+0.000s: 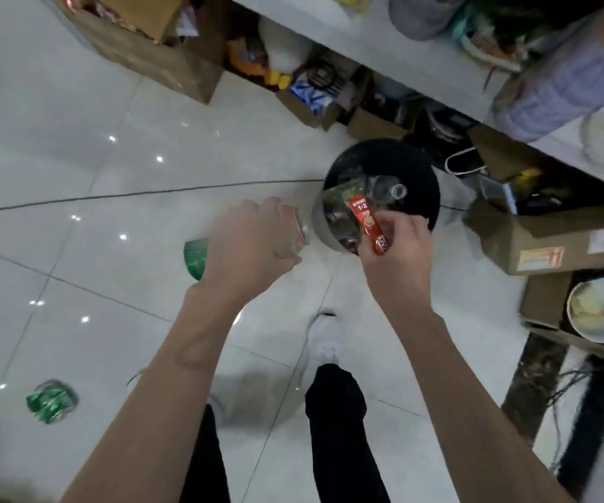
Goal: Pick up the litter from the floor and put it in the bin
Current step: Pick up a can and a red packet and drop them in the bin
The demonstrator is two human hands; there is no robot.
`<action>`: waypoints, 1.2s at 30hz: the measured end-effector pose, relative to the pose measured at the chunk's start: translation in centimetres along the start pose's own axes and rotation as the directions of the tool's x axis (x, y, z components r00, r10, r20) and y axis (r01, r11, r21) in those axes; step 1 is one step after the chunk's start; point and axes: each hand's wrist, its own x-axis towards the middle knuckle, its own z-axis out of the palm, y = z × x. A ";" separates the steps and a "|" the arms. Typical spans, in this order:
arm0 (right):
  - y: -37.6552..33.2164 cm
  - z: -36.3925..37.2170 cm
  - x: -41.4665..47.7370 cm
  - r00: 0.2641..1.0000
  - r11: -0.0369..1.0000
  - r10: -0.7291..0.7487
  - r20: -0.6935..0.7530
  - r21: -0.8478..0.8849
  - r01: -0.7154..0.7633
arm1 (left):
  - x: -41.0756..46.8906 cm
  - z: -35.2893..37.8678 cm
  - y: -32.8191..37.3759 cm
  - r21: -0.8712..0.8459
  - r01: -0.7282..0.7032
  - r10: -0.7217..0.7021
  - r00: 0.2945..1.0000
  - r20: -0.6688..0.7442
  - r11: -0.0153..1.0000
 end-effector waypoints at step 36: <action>0.9 3.5 8.7 0.984 0.984 -0.173 0.031 -0.046 0.175 | 6.7 2.3 -0.5 -0.081 0.014 -0.022 0.995 -0.098 0.997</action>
